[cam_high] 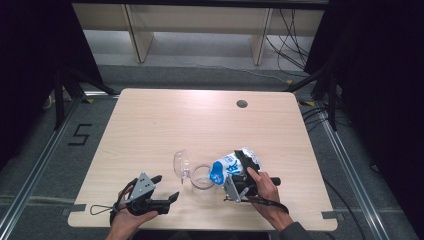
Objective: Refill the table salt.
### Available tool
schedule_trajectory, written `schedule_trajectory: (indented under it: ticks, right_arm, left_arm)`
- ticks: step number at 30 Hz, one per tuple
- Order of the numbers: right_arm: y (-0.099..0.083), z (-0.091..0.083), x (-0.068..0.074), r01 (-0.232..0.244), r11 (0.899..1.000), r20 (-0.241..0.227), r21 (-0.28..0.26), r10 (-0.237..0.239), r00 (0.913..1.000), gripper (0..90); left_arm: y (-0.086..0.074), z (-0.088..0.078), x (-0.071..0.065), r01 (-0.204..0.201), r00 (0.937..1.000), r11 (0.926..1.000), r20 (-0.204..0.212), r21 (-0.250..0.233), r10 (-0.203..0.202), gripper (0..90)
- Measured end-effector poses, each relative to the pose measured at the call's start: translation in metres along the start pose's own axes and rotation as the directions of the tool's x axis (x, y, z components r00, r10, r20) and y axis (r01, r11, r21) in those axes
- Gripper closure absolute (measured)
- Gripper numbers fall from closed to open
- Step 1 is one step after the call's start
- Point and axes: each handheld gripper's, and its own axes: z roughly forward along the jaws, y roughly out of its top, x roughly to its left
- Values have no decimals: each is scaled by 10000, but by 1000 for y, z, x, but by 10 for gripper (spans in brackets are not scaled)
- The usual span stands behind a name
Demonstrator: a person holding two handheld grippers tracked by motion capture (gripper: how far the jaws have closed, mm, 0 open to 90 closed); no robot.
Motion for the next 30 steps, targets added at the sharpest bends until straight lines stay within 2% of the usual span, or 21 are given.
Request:
schedule_trajectory:
  ticks: [8, 11, 13, 14, 15, 16, 17, 18, 20, 22, 23, 28, 29, 30]
  right_arm:
    - [2, 0, 1, 10, 9999, 179, 150, -13, 9998, 497]
    - [2, 1, -1, 105, 9999, 9, 71, -105, 9999, 497]
    - [2, 1, 0, 130, 9998, 162, 123, -132, 9998, 497]
    - [3, -1, -1, 301, 9992, 311, 280, -310, 9990, 497]
    - [4, -1, -4, 781, 9967, 347, 239, -789, 9963, 497]
    - [4, -1, -3, 747, 9969, 301, 232, -754, 9967, 497]
    - [3, 1, 0, 283, 9995, 216, 154, -286, 9994, 497]
    - [2, 1, 1, 227, 9995, 289, 207, -233, 9993, 498]
    - [3, 0, 2, 218, 9993, 296, 298, -227, 9993, 500]
    - [3, 0, 2, 167, 9993, 272, 337, -176, 9995, 500]
    - [3, 0, 2, 187, 9993, 280, 320, -196, 9994, 500]
    - [3, 0, 2, 244, 9995, 259, 220, -250, 9994, 500]
    - [3, 0, 1, 389, 9991, 277, 177, -394, 9988, 500]
    - [4, 0, -1, 758, 9969, 351, 226, -766, 9964, 500]
  left_arm:
    - [0, 1, 0, -1, 10000, 10000, 32, -32, 1, 174]
    - [0, 1, 0, 35, 10000, 10000, 30, -68, -35, 174]
    - [0, 1, 0, 40, 10000, 10000, 30, -62, -40, 174]
    - [0, 1, 0, 33, 10000, 10000, 25, -59, -33, 174]
    - [0, 1, 0, 38, 10000, 10000, 22, -68, -38, 174]
    - [0, 1, 0, 43, 10000, 10000, 18, -66, -43, 174]
    - [0, 1, 0, 47, 10000, 10000, 12, -67, -46, 175]
    - [0, 1, 0, 50, 10000, 10000, 13, -68, -50, 174]
    - [-1, 1, -1, 227, 9997, 9997, 7, -94, -227, 175]
    - [-1, 1, -1, 217, 9998, 9997, 6, -96, -217, 175]
    - [0, 1, 0, 67, 10000, 10000, 3, -74, -67, 175]
    - [0, 1, 0, 41, 10000, 10000, 6, -63, -41, 175]
    - [0, 1, 0, 44, 10000, 10000, 4, -73, -44, 175]
    - [0, 1, 0, 46, 10000, 10000, -2, -75, -46, 175]
